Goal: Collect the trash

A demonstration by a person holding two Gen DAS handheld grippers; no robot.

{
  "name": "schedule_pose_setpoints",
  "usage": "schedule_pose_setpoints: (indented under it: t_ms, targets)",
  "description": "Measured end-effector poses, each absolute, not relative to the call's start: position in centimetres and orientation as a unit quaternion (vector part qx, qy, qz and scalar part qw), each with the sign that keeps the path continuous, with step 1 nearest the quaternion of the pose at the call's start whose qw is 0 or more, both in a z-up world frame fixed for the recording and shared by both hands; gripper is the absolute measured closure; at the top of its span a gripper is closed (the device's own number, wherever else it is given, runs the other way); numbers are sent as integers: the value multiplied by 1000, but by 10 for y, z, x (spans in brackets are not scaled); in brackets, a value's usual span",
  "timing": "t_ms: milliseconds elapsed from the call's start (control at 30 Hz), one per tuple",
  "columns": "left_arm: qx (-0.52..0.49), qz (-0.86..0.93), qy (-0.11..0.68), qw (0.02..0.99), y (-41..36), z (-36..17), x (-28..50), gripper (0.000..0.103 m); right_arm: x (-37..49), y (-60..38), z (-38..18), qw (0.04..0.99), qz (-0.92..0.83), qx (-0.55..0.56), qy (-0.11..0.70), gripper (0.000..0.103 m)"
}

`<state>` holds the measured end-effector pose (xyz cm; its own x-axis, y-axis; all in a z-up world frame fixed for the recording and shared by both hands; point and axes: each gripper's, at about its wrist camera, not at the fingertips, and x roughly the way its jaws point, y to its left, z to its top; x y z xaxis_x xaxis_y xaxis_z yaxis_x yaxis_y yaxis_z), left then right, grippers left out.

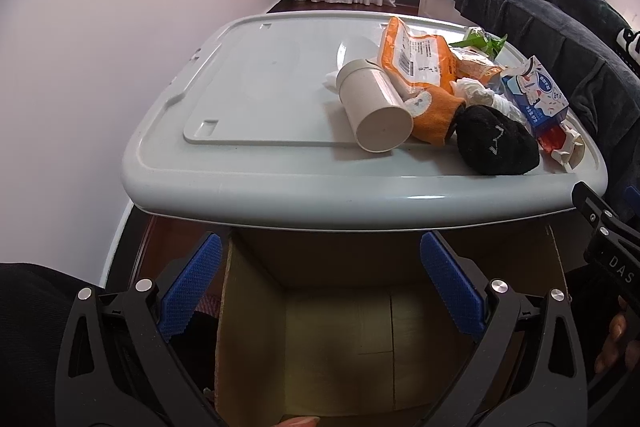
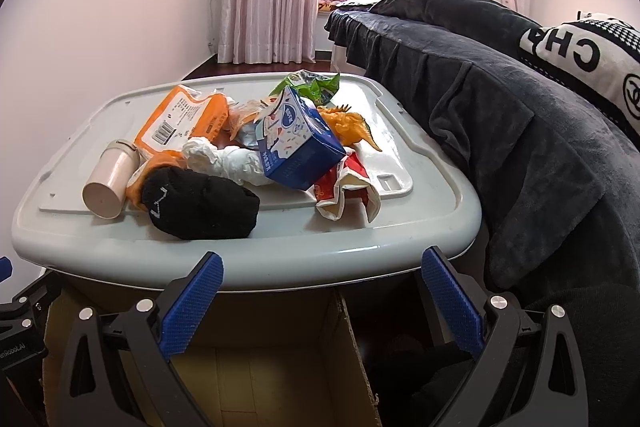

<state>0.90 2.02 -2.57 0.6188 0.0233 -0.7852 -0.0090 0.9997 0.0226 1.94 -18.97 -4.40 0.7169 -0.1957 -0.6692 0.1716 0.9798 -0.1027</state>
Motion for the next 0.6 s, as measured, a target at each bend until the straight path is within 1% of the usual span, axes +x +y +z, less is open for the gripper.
schedule_pose_setpoints:
  t_ms: [600]
  targets:
    - [13, 10, 439, 898, 19, -27, 9, 6, 20, -189, -45, 926, -98, -15, 364, 5]
